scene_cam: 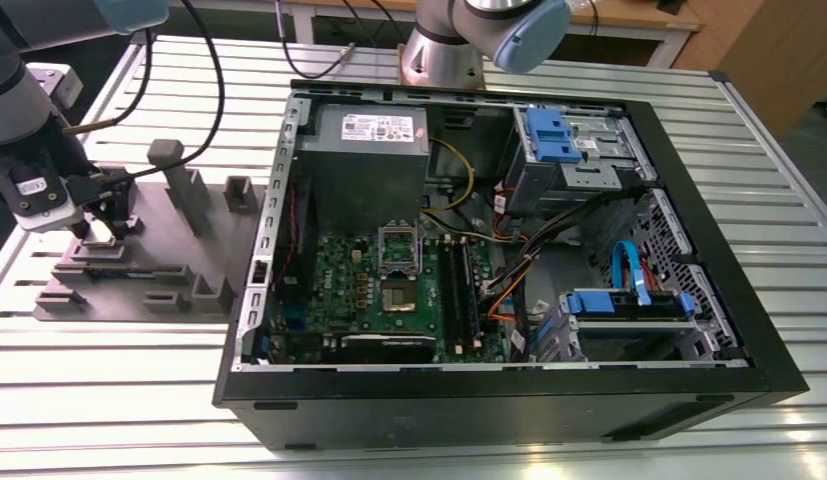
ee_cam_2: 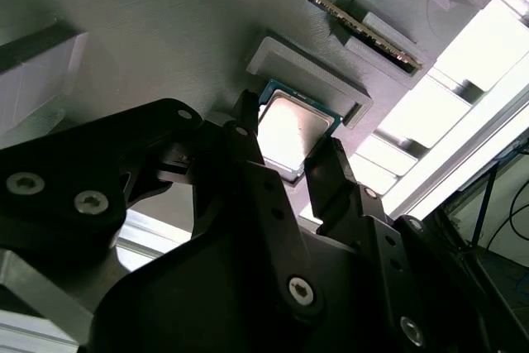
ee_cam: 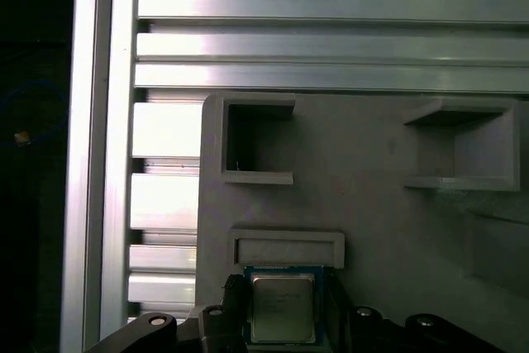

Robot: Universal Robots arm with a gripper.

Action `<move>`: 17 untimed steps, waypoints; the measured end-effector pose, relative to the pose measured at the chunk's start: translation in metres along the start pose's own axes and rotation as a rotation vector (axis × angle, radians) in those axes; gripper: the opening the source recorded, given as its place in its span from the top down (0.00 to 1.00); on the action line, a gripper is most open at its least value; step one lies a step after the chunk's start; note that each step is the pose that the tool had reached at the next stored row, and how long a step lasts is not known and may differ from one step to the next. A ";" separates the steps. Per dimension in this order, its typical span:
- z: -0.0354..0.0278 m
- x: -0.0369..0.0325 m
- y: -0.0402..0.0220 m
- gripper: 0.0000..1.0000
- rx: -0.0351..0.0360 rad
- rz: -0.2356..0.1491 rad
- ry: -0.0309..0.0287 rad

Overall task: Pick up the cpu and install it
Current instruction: 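Pick up the cpu and move it towards the insertion slot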

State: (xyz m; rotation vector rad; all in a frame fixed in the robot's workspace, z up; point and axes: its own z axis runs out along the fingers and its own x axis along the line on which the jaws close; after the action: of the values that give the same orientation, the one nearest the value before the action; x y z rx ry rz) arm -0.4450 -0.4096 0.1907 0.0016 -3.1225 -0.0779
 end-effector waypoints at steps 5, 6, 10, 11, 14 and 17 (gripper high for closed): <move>-0.0023 0.0000 0.0001 0.53 0.0000 0.000 0.0000; -0.0027 0.0001 0.0001 0.53 0.0000 0.000 0.0000; -0.0044 0.0001 0.0002 0.53 -0.0001 0.000 -0.0001; -0.0045 0.0001 0.0002 0.53 0.0000 0.000 -0.0001; -0.0056 0.0001 0.0003 0.53 -0.0001 0.000 0.0000; -0.0061 0.0001 0.0003 0.53 0.0000 0.000 0.0000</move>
State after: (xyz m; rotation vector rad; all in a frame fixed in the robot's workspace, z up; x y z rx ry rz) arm -0.4450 -0.4096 0.1968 0.0015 -3.1225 -0.0779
